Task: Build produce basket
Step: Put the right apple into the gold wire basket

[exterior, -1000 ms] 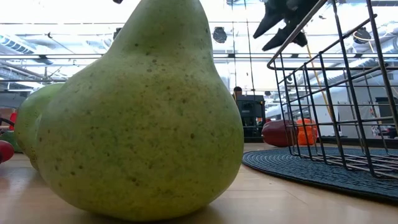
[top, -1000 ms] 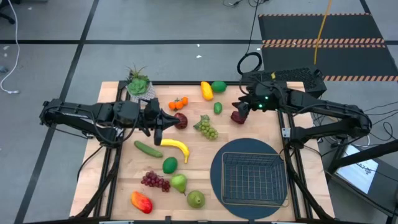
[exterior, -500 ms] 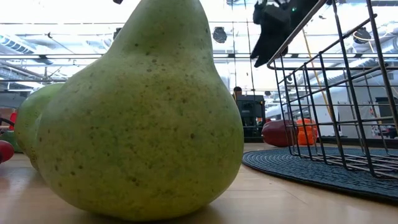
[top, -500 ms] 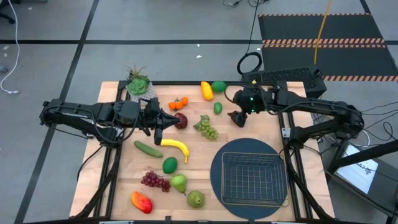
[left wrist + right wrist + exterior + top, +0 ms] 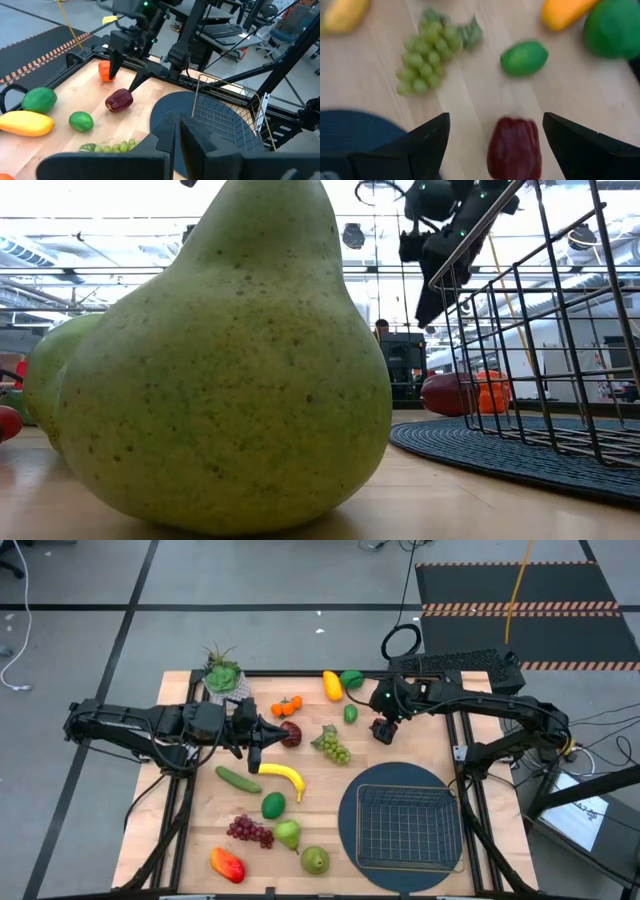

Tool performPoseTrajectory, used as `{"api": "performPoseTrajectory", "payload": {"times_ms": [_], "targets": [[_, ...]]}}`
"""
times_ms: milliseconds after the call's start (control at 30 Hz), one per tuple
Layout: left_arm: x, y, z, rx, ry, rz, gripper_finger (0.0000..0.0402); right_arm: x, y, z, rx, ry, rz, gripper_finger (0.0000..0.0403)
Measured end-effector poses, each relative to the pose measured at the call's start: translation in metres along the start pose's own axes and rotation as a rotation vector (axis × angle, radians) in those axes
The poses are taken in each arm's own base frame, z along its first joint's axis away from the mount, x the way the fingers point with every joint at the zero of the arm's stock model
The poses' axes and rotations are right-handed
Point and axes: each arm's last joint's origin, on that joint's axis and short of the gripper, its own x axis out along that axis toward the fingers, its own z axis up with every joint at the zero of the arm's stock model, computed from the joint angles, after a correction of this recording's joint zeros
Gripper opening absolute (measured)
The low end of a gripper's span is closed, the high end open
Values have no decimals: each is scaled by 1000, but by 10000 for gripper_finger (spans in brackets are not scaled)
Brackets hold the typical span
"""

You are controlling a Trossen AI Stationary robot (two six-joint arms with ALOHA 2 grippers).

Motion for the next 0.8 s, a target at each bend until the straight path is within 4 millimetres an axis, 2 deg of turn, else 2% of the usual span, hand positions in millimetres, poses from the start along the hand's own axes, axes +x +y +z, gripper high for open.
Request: {"api": "performPoseTrajectory", "payload": {"times_ms": [300,533,800], "targets": [[0,0,-1,7,8,3,24,20,-9,-5,-81,133,-7,321],[0,0,-1,47,6,4,24,41,-22,-9,-40,223,-22,346],[0,0,0,53,4,4,24,60,-29,-9,-60,265,-19,348]]}}
